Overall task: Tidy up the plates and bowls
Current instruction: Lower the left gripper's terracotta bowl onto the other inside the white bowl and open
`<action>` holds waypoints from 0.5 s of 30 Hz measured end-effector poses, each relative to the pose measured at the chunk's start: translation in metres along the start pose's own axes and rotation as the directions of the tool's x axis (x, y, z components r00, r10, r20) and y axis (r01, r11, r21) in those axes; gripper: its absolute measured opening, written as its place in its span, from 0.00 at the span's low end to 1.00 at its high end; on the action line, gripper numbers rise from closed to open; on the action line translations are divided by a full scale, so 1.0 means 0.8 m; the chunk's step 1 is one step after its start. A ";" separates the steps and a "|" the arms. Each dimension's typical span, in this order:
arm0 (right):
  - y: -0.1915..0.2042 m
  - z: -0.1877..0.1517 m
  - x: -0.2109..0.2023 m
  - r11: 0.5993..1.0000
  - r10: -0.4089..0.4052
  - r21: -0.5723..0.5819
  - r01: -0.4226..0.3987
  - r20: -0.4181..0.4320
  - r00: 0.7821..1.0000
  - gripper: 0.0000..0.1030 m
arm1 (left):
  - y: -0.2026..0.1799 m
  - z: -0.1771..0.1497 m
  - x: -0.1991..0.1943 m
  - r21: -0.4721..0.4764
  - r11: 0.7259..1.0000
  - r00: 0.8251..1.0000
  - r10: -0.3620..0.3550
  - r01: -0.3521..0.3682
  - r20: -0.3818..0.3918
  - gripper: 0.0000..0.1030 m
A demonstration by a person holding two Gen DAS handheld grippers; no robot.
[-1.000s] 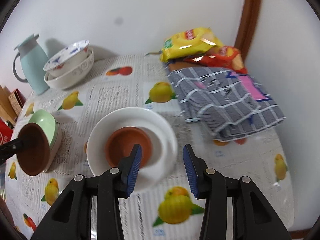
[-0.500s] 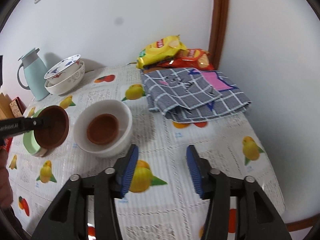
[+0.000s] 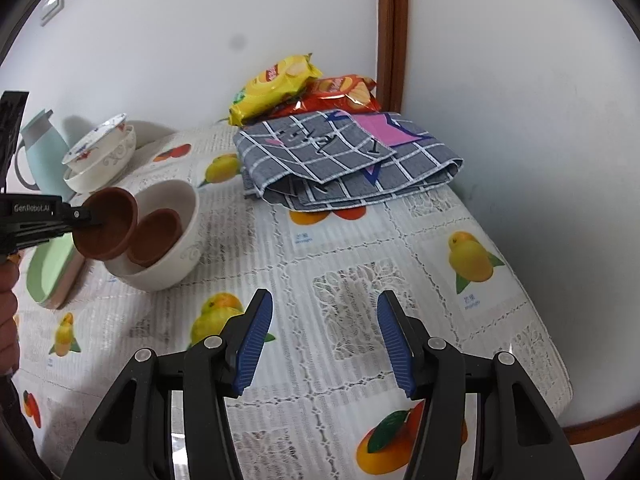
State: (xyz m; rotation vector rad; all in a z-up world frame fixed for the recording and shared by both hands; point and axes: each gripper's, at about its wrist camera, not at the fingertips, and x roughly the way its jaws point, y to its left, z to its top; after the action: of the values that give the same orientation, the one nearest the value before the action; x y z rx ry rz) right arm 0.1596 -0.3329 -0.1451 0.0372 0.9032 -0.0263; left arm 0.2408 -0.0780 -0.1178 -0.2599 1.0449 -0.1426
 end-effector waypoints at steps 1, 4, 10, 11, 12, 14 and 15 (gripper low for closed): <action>-0.001 0.000 0.002 1.000 -0.004 0.002 0.004 -0.005 1.000 0.53 | -0.001 0.001 0.003 0.000 1.000 1.000 0.001 -0.001 -0.003 0.10; -0.006 -0.001 0.007 1.000 0.003 0.019 -0.003 -0.014 1.000 0.53 | -0.002 0.003 0.015 0.000 1.000 1.000 0.011 -0.011 -0.010 0.10; -0.007 -0.002 0.016 1.000 0.011 0.029 -0.010 -0.030 1.000 0.53 | -0.006 0.005 0.033 0.007 1.000 1.000 0.022 -0.022 -0.019 0.10; -0.006 -0.003 0.018 1.000 0.012 0.028 -0.011 -0.035 0.999 0.53 | -0.007 0.005 0.036 0.009 1.000 1.000 0.023 -0.023 -0.021 0.10; -0.005 -0.003 0.020 1.000 0.012 0.026 -0.011 -0.040 0.999 0.53 | -0.008 0.005 0.038 0.010 1.000 0.999 0.024 -0.024 -0.021 0.10; -0.004 -0.003 0.021 1.000 0.011 0.022 -0.010 -0.042 0.999 0.53 | -0.009 0.005 0.041 0.012 1.000 1.000 0.026 -0.025 -0.018 0.10; -0.004 -0.003 0.022 1.000 0.011 0.020 -0.010 -0.043 0.999 0.53 | -0.008 0.005 0.043 0.013 1.000 0.999 0.027 -0.027 -0.017 0.10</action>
State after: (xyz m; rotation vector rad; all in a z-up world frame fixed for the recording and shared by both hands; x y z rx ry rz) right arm 0.1682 -0.3359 -0.1605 0.0608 0.9459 -0.0249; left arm 0.2615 -0.0921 -0.1423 -0.2334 1.0639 -0.1274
